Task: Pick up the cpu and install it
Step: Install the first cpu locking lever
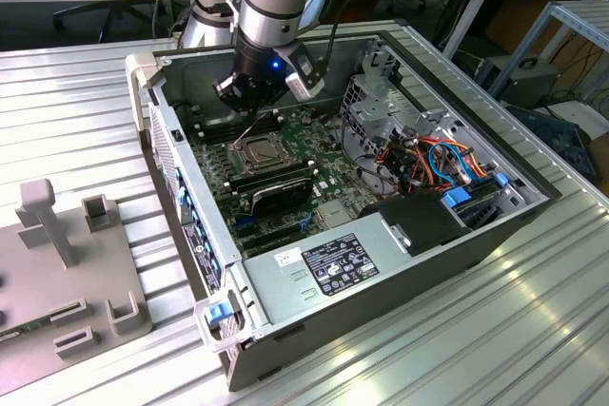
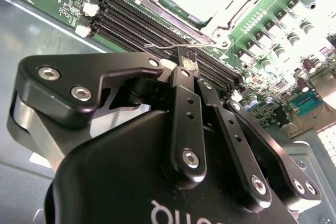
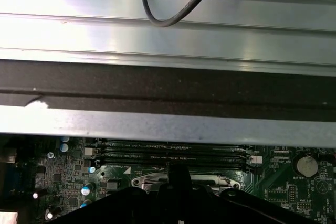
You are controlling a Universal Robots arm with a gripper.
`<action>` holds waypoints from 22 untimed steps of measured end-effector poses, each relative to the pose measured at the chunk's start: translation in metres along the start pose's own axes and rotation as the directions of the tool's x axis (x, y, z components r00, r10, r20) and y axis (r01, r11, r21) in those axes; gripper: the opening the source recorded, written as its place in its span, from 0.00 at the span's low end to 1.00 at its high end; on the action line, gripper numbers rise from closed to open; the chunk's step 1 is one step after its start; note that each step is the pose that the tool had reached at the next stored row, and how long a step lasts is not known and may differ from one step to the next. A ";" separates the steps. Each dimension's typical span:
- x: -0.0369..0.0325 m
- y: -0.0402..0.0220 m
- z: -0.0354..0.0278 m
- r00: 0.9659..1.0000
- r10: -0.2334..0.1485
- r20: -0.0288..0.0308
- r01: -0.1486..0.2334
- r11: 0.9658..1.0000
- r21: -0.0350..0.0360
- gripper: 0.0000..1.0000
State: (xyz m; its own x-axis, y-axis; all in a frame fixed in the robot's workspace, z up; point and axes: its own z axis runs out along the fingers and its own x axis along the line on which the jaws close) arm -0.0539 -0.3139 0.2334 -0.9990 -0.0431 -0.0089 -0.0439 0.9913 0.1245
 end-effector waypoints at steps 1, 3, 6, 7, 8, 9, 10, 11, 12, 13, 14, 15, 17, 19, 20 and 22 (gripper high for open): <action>0.0000 0.0000 0.0000 1.000 0.000 0.000 0.000 1.000 0.000 0.11; -0.0001 0.0000 0.0000 1.000 0.000 0.000 0.000 1.000 0.000 0.11; -0.0002 0.0000 0.0006 1.000 0.000 0.000 0.000 1.000 -0.003 0.11; -0.0002 -0.0001 0.0011 1.000 0.000 0.000 0.000 1.000 -0.005 0.11; -0.0002 -0.0002 0.0015 1.000 0.000 0.000 0.000 1.000 -0.007 0.11; -0.0005 -0.0003 0.0024 1.000 0.000 0.001 0.000 1.000 -0.010 0.11; -0.0007 -0.0004 0.0027 1.000 0.000 0.001 0.000 1.000 -0.010 0.11; -0.0008 -0.0004 0.0030 1.000 0.000 0.001 0.000 1.000 -0.011 0.11; -0.0008 -0.0004 0.0030 1.000 0.000 0.000 0.000 1.000 -0.011 0.11; -0.0010 -0.0004 0.0031 1.000 0.000 0.000 0.000 1.000 -0.011 0.11; -0.0010 -0.0004 0.0031 1.000 0.000 0.000 0.000 1.000 -0.011 0.11; -0.0013 -0.0004 0.0032 1.000 0.000 0.001 0.000 1.000 -0.011 0.11; -0.0025 -0.0005 0.0035 1.000 0.000 0.001 0.000 1.000 -0.011 0.11; -0.0037 -0.0006 0.0036 1.000 0.000 0.001 0.000 1.000 -0.011 0.11; -0.0040 -0.0007 0.0036 1.000 0.000 0.000 0.000 1.000 -0.011 0.11; -0.0044 -0.0006 0.0037 1.000 0.000 0.001 0.000 1.000 -0.011 0.11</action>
State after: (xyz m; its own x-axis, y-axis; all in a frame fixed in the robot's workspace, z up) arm -0.0495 -0.3138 0.2297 -0.9990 -0.0429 -0.0095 -0.0438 0.9898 0.1354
